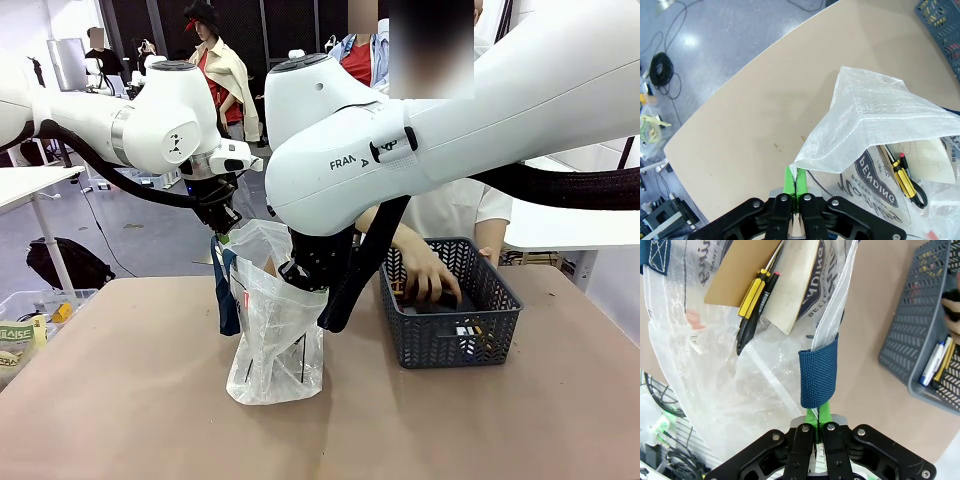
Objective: Transfer purchased items from the store into the shopping bag.
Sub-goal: Move the Reusable shopping bag to the right side of the table.
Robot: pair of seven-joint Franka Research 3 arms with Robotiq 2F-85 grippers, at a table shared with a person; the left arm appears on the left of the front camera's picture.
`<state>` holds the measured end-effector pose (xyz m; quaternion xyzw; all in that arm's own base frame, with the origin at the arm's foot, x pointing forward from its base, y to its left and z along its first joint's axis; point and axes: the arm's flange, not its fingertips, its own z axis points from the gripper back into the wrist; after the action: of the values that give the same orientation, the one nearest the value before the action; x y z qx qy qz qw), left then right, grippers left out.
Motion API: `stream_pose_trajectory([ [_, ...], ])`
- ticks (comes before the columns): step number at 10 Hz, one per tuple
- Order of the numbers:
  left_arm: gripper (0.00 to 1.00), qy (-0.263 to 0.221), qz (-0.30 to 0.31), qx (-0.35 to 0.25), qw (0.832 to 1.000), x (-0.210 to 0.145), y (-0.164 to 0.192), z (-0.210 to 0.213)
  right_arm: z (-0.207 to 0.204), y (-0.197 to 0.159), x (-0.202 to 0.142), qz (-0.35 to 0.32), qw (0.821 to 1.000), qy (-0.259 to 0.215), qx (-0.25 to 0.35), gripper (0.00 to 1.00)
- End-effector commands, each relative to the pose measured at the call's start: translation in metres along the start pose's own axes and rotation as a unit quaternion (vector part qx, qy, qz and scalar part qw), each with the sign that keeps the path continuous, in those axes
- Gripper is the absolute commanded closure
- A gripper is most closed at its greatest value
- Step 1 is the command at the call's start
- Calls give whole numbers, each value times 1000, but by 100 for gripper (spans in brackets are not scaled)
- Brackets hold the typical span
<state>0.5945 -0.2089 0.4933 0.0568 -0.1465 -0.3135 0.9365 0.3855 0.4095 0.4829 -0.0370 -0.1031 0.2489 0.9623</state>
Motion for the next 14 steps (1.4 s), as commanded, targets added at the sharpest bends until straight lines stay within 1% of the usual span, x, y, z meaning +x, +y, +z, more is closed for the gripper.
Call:
stream_pose_trajectory([
  [1, 100, -1, 0, 2, 1000, 0, 2, 1, -1, -1, -4, -3, 1000, -3, 2, 100],
  [14, 100, -1, 0, 2, 1000, 0, 2, 1, -1, -1, -4, -3, 1000, -3, 2, 100],
])
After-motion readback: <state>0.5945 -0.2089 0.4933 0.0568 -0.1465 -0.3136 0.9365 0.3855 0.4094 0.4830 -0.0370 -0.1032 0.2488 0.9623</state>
